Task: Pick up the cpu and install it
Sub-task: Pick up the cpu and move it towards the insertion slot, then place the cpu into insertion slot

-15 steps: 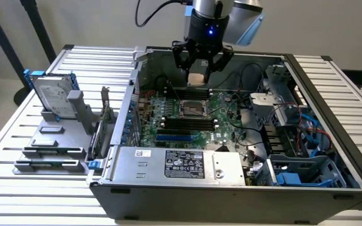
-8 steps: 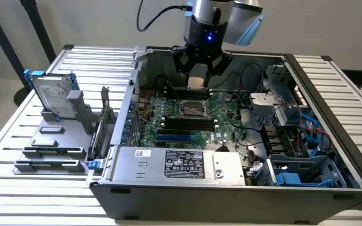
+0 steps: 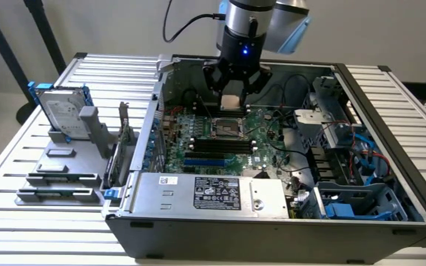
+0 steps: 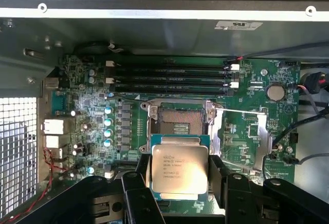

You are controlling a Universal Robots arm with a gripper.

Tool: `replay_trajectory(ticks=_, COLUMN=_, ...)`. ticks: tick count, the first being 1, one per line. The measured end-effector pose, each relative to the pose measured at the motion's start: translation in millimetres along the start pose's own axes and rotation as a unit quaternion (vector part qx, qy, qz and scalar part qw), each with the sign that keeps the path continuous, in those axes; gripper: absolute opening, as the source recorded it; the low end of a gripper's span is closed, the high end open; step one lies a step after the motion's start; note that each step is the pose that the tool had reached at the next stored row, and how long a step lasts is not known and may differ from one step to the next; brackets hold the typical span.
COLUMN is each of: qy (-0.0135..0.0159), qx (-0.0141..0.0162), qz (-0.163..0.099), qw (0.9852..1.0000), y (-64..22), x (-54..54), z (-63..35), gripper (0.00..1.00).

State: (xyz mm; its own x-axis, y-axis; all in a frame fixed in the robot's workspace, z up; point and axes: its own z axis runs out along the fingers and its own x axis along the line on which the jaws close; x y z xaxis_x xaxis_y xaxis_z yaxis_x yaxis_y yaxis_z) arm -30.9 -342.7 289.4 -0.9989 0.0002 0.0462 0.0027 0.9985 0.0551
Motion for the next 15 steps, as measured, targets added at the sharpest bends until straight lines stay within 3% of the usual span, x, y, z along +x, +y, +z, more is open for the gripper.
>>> replay_trajectory(ticks=3, qy=-0.0014, qx=-0.0001, qz=0.0, qw=1.0, y=1.3, x=-0.5, z=3.1, gripper=0.55)
replay_trajectory(ticks=15, qy=-0.0012, qx=-0.0001, qz=0.0, qw=1.0, y=1.4, x=-0.5, z=3.1, gripper=0.55)
